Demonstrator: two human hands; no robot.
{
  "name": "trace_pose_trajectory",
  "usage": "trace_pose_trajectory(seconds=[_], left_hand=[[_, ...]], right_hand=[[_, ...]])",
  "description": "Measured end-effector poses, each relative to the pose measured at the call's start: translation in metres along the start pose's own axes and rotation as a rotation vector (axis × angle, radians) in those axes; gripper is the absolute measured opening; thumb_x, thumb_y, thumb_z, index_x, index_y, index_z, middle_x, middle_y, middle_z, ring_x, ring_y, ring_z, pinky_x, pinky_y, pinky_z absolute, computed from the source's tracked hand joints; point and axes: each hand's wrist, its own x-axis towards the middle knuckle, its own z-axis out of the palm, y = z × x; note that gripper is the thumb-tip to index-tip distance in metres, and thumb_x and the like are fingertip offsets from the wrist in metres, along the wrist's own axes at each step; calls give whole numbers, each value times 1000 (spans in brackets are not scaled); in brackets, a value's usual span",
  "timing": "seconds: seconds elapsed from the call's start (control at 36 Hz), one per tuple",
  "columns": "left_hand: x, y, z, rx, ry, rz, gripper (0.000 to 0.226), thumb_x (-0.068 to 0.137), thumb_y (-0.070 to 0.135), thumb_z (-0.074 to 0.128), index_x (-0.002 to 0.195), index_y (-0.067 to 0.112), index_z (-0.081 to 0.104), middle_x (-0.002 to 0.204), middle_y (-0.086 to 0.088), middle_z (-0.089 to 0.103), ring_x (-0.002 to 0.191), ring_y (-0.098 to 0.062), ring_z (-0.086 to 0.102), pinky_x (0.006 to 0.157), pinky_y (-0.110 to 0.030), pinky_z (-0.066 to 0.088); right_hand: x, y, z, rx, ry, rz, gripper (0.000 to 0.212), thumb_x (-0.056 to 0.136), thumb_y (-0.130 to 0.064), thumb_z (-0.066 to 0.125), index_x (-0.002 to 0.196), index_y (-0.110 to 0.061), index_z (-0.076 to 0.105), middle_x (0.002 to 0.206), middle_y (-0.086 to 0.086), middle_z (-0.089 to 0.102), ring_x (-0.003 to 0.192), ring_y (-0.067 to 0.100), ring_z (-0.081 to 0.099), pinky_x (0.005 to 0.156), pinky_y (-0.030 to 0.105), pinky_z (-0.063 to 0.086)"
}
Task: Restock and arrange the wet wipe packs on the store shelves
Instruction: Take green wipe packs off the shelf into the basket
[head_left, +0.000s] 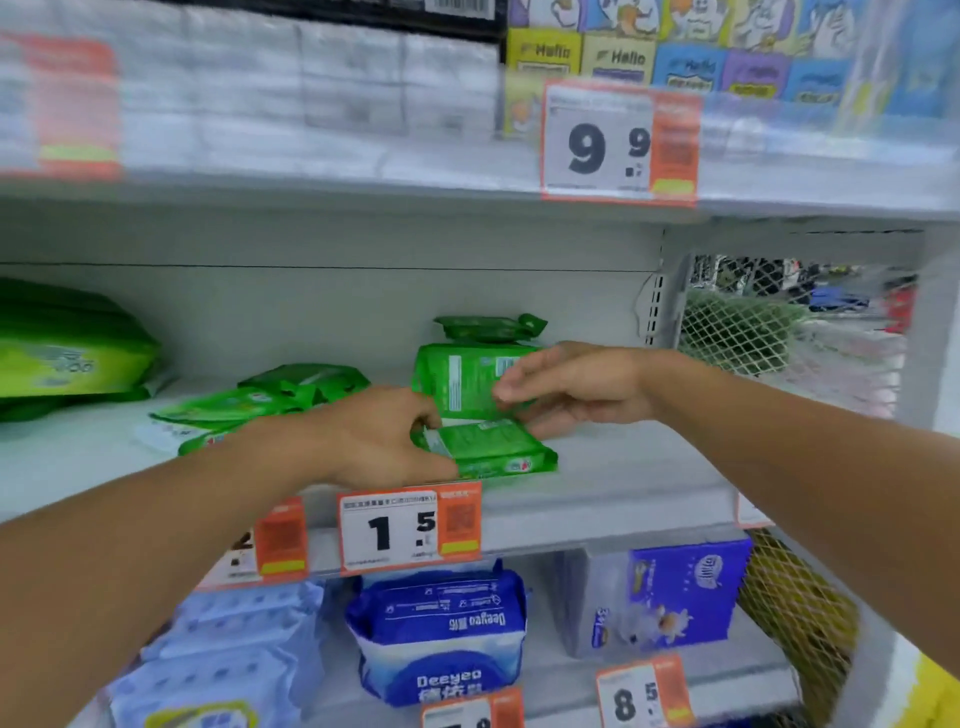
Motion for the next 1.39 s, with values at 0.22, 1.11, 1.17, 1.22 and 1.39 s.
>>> trace_pose_trajectory(seconds=[0.22, 1.11, 1.17, 1.22, 1.39], left_hand=[[-5, -51, -22, -669, 98, -472, 44, 86, 49, 51, 108, 11, 56, 108, -12, 54, 69, -37, 68, 63, -38, 56], [-30, -79, -14, -876, 230, -706, 26, 97, 28, 61, 93, 3, 53, 69, -9, 51, 52, -17, 50, 36, -20, 50], [-30, -68, -15, -1134, 177, -688, 33, 101, 39, 51, 108, 6, 50, 87, -12, 53, 67, -20, 55, 42, -24, 54], [-26, -59, -18, -1319, 58, -651, 62, 95, 66, 38, 108, 7, 52, 106, -20, 57, 82, -28, 62, 52, -31, 59], [0, -41, -4, -1045, 56, -613, 39, 81, 52, 73, 96, 17, 65, 92, -3, 68, 81, -16, 61, 69, -25, 50]], right_hand=[[47, -38, -2, -1041, 486, -167, 70, 74, -49, 82, 133, -18, 58, 133, 8, 56, 119, 26, 54, 96, 28, 45], [24, -27, 10, -1015, 612, -410, 77, 47, -44, 88, 115, -22, 59, 103, 3, 46, 93, 25, 54, 78, 29, 47], [23, -32, 13, -920, 561, -406, 82, 52, -38, 93, 123, -18, 58, 109, 3, 51, 99, 23, 54, 80, 27, 45], [24, -34, 25, -776, 355, -402, 84, 55, -36, 95, 128, -17, 58, 118, -2, 59, 107, 16, 57, 90, 24, 46], [55, -24, 17, -620, 481, -368, 62, 82, -42, 78, 135, -19, 56, 134, 0, 60, 122, 18, 56, 107, 31, 43]])
